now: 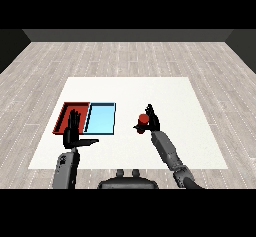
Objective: Pick the red can and put it in the red box
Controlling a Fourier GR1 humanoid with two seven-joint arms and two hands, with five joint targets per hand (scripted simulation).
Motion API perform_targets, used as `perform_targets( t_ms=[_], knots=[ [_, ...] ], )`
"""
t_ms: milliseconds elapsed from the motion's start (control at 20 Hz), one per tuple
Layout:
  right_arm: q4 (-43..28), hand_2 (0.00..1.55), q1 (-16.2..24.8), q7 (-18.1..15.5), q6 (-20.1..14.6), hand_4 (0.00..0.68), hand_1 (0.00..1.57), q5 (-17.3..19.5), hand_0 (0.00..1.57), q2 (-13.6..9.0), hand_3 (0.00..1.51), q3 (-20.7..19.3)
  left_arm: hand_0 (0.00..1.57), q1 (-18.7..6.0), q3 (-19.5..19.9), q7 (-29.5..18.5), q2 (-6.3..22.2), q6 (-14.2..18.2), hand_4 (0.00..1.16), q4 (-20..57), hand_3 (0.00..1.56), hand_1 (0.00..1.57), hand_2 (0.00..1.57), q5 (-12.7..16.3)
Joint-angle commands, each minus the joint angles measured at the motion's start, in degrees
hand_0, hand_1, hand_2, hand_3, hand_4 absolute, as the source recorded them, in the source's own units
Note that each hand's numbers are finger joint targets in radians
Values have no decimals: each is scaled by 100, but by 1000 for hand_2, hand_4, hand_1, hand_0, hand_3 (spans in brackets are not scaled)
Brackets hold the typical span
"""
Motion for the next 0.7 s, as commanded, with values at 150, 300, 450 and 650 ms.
perform_targets(
  t_ms=[150, 300, 450, 650],
  knots=[
    [247, 0, -158, -24, 255, 0, 0, 223, 0, -25, 0, -260, 0, -101, 110, 185, 74, -79, 0, 39, 0, 0, 0, 151],
    [258, 350, -37, -39, -21, 0, 0, -49, 0, 14, 121, -56, 0, 64, -149, 188, -167, 104, 0, -228, 0, 0, 0, 6],
    [424, 1469, -437, 59, -725, 579, 1470, -336, 1470, 14, 1434, 354, 0, -60, 66, -268, 39, -146, 0, 311, 0, 0, 0, 41],
    [-226, 1468, -151, 446, -1069, 667, 1498, 77, 1498, 14, 1441, 422, 0, 286, 175, -176, 125, -247, 0, -88, 0, 0, 0, 206]
  ],
)
